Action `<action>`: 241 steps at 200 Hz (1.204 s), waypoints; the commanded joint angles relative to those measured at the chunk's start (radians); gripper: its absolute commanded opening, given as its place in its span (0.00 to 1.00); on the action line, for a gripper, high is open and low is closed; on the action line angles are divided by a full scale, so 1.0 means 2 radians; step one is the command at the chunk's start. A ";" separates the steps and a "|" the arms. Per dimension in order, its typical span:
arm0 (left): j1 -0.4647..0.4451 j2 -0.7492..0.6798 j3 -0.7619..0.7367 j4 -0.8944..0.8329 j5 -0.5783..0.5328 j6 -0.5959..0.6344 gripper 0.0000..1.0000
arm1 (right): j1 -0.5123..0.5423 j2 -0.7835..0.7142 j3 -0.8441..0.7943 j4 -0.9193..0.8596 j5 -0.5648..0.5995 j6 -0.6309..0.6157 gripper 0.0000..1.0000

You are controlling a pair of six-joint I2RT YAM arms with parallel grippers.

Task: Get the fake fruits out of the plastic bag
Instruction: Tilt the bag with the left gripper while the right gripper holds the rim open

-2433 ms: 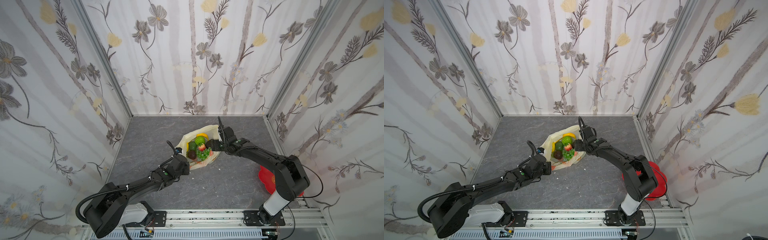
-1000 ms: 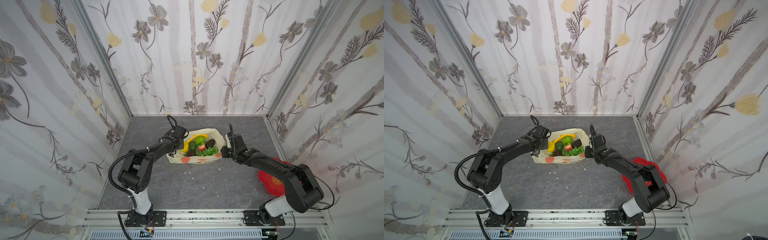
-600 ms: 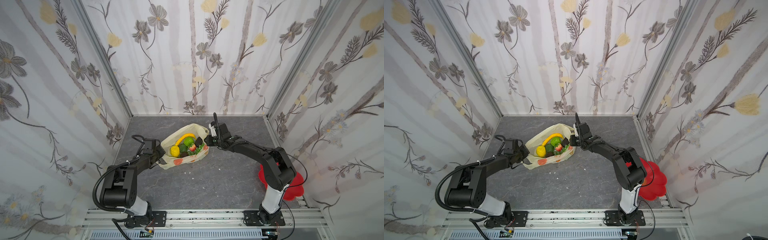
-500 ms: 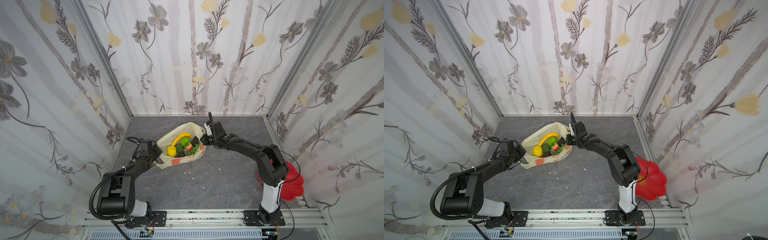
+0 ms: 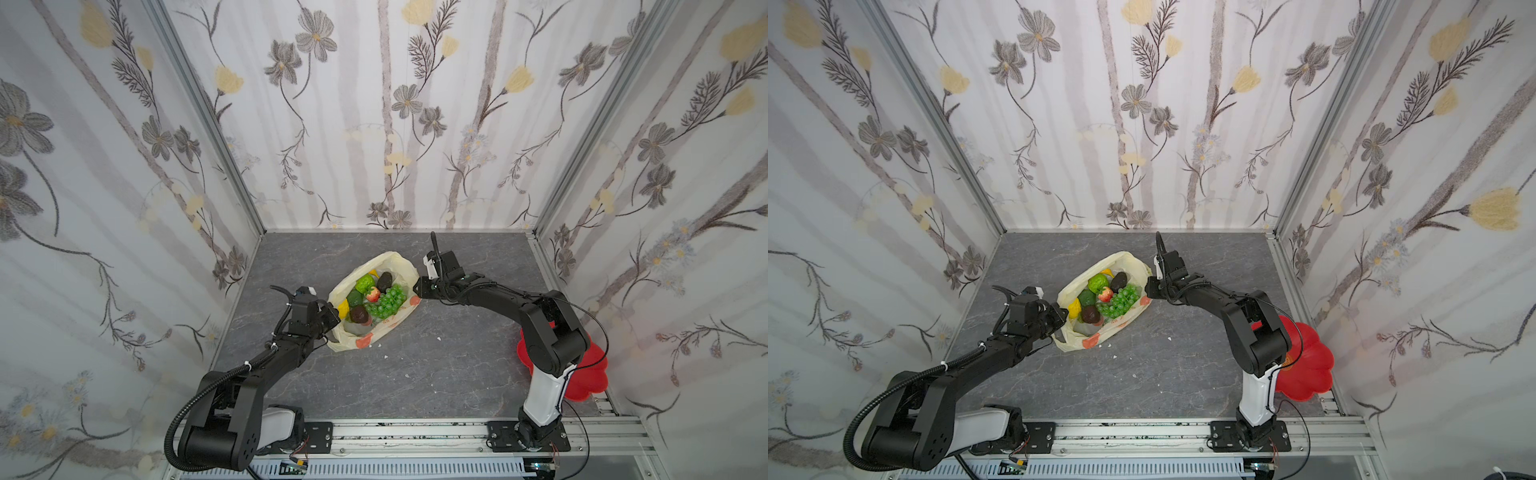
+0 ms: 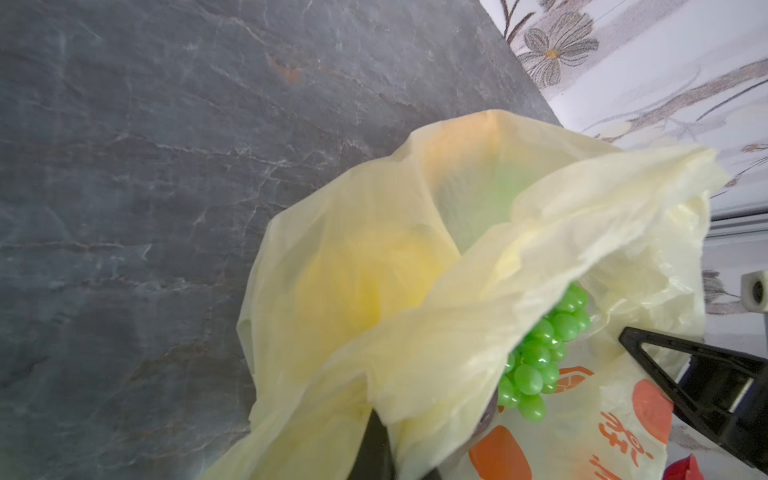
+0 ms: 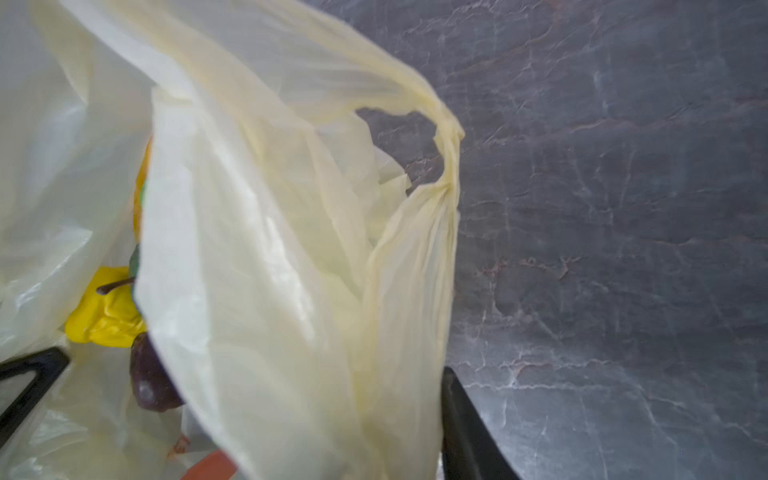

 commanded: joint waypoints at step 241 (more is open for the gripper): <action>0.092 0.002 -0.039 0.160 -0.031 0.000 0.00 | 0.067 0.133 0.119 0.007 -0.016 0.004 0.30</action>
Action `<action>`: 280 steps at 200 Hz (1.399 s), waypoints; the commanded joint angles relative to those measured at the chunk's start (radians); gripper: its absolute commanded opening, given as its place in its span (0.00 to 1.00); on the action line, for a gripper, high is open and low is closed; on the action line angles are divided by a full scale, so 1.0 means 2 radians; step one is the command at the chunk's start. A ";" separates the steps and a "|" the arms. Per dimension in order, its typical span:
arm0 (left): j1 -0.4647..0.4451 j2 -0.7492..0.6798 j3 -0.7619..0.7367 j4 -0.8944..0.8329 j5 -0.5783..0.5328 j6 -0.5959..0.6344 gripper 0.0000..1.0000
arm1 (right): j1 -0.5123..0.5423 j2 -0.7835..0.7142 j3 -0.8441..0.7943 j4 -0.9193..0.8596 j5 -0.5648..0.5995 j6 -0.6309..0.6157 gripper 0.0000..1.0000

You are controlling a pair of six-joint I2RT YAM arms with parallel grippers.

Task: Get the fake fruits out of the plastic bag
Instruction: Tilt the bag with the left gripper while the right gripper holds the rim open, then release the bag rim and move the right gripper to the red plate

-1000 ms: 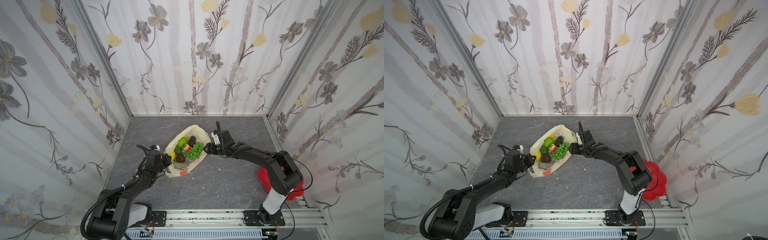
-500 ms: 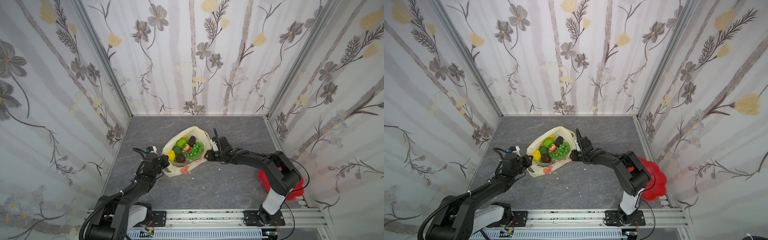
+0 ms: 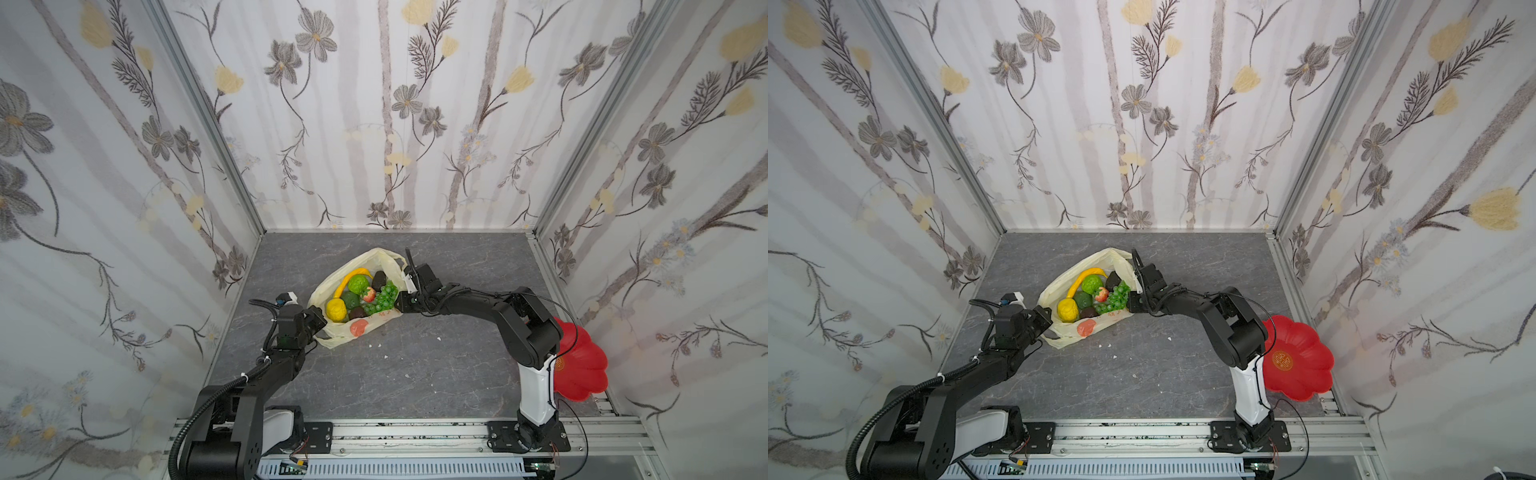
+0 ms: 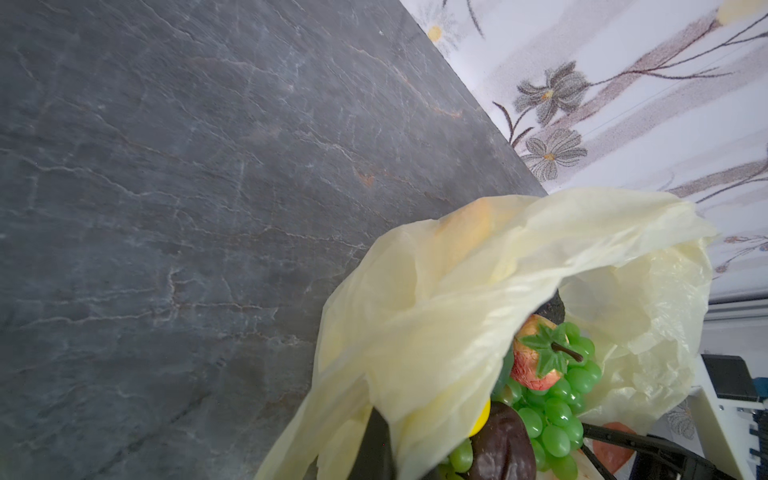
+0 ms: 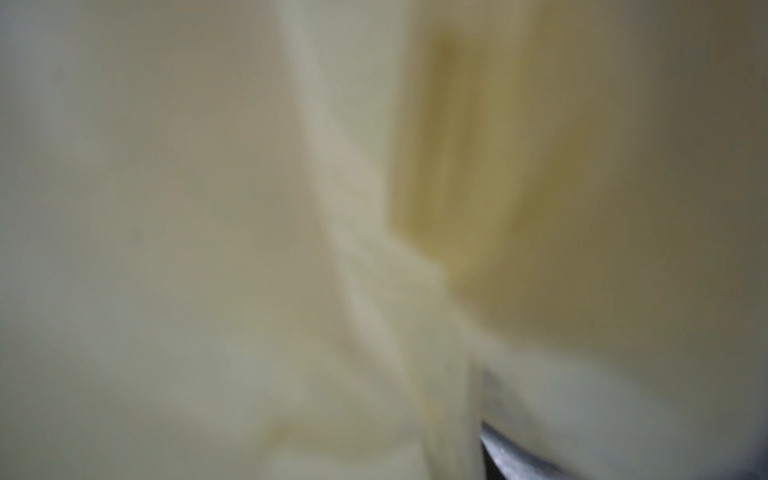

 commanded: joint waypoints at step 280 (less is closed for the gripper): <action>-0.029 -0.050 -0.053 0.047 -0.001 0.038 0.00 | -0.070 -0.402 -0.248 -0.240 0.296 0.062 1.00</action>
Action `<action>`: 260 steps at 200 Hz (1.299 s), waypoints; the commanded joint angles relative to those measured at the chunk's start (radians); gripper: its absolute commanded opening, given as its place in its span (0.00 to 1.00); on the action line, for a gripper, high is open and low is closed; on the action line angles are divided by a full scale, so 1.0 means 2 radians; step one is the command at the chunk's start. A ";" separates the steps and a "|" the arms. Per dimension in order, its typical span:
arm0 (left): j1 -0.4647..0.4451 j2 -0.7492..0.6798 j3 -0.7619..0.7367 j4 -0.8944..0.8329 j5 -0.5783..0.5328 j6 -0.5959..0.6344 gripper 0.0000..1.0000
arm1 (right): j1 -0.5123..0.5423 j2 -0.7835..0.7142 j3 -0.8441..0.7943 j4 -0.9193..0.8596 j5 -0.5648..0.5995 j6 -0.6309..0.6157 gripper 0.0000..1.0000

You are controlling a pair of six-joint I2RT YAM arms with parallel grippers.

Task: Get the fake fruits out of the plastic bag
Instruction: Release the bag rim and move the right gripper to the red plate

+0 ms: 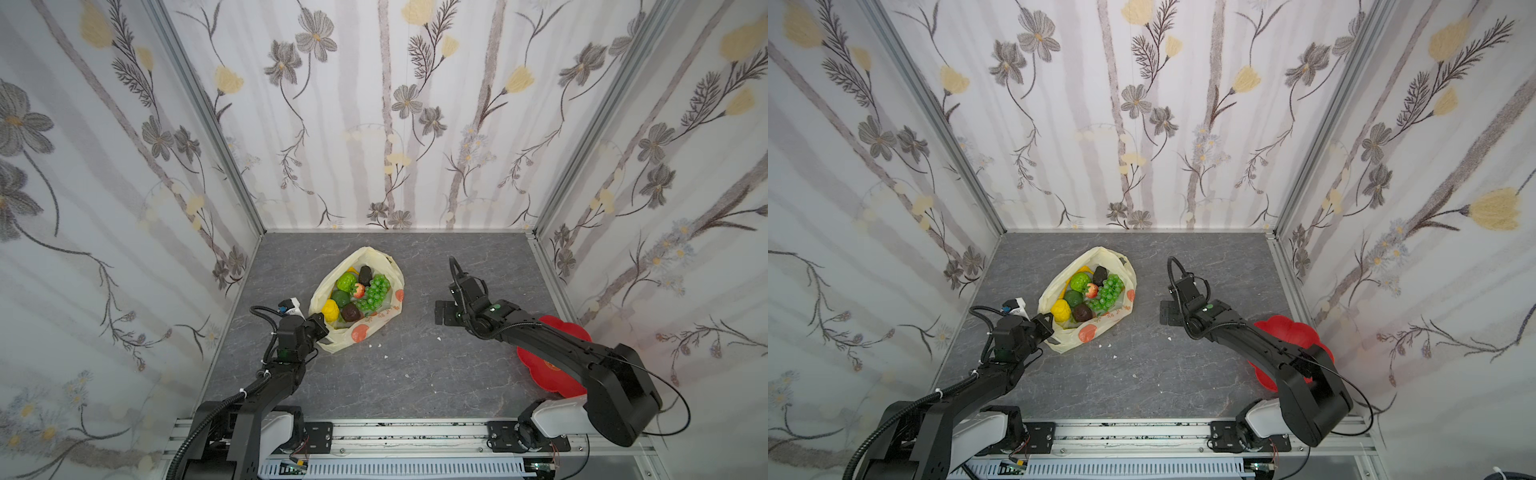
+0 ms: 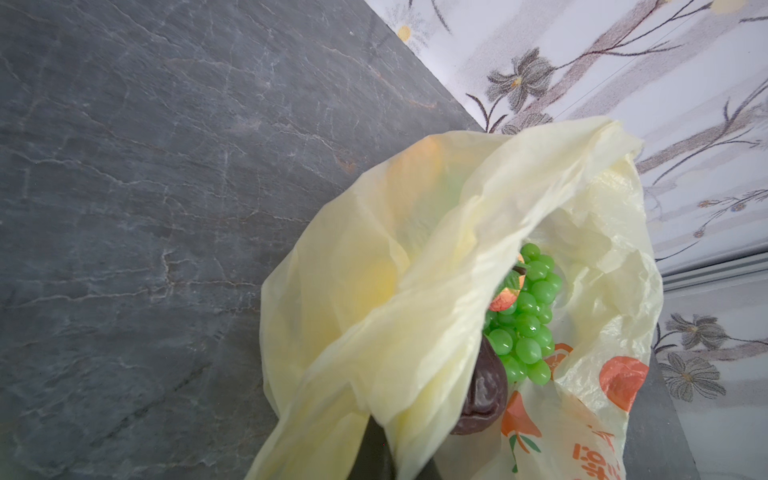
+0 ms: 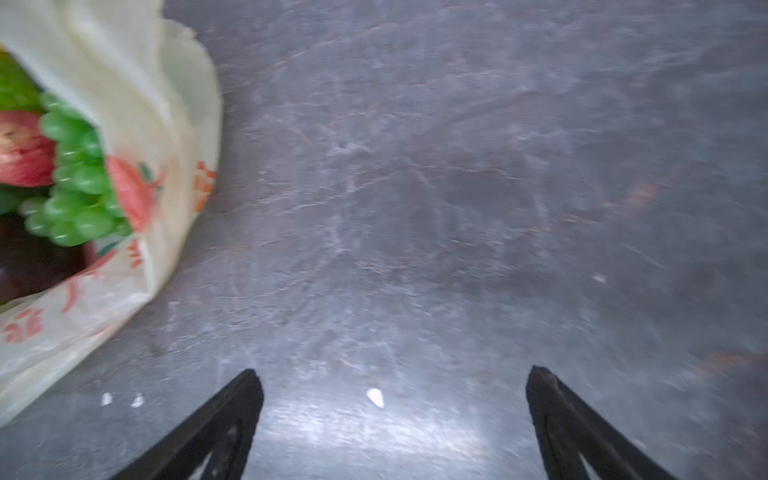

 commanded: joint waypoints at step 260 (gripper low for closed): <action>0.003 -0.018 0.004 0.001 -0.020 0.012 0.00 | -0.318 -0.140 -0.239 0.062 -0.073 0.094 1.00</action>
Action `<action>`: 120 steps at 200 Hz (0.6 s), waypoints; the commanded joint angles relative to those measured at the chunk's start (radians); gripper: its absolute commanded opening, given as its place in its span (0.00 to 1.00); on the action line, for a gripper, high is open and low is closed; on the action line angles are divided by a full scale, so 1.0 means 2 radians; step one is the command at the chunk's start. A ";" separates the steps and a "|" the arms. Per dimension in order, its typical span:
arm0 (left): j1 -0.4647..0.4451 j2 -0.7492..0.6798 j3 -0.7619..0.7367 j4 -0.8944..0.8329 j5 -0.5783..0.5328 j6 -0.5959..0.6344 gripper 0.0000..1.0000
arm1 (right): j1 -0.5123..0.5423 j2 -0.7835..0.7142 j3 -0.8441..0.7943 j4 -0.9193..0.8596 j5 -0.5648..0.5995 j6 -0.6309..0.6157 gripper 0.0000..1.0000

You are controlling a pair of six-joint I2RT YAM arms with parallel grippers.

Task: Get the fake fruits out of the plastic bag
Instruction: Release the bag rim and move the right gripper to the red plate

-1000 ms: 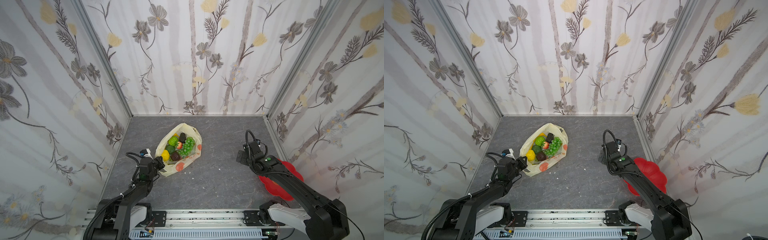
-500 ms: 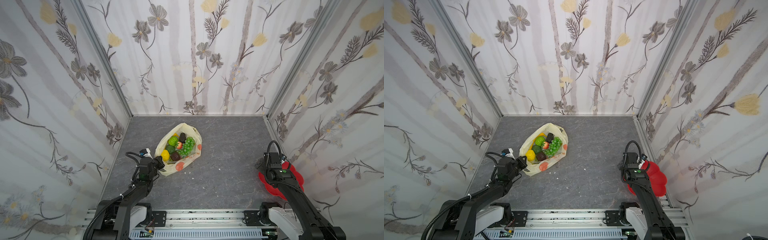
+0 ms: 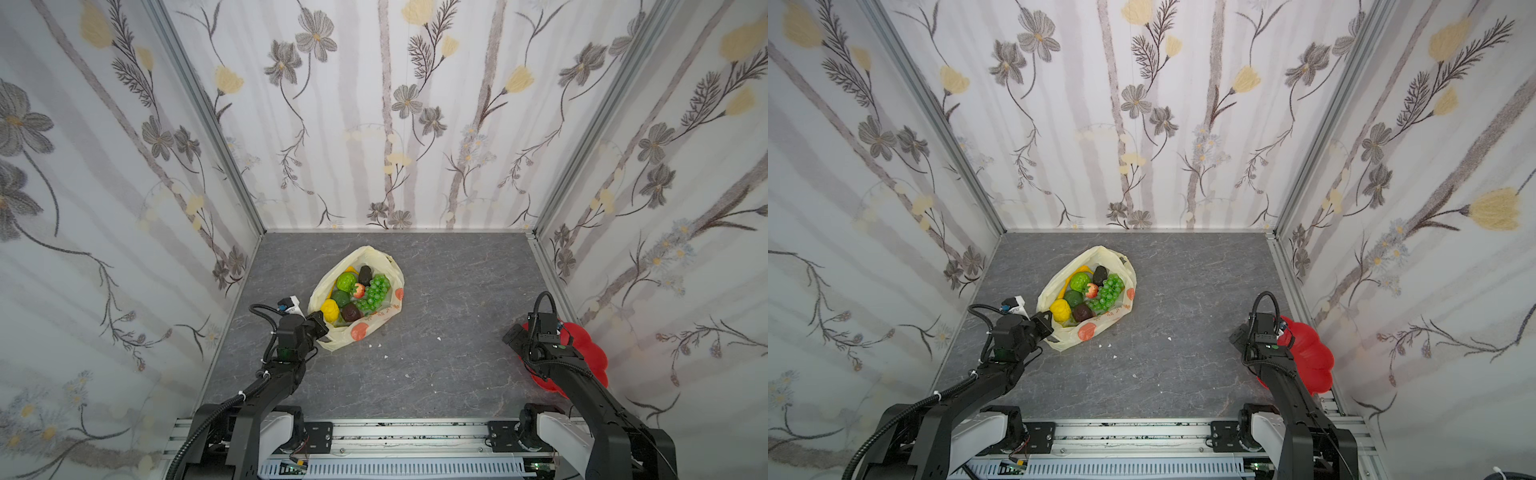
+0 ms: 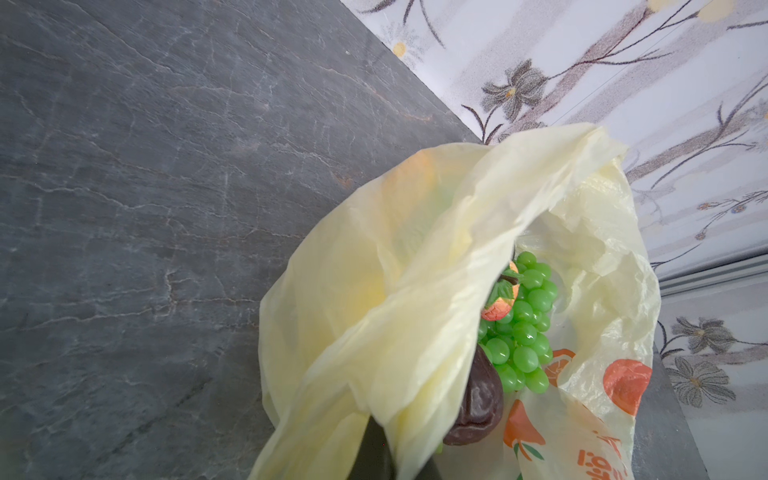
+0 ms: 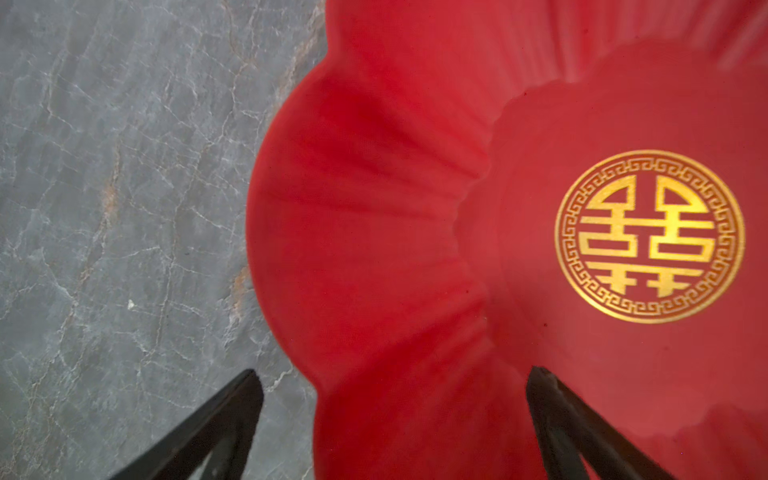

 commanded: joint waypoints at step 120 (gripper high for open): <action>0.004 0.003 0.003 0.003 -0.008 0.003 0.00 | 0.077 0.033 -0.012 0.072 -0.094 0.046 1.00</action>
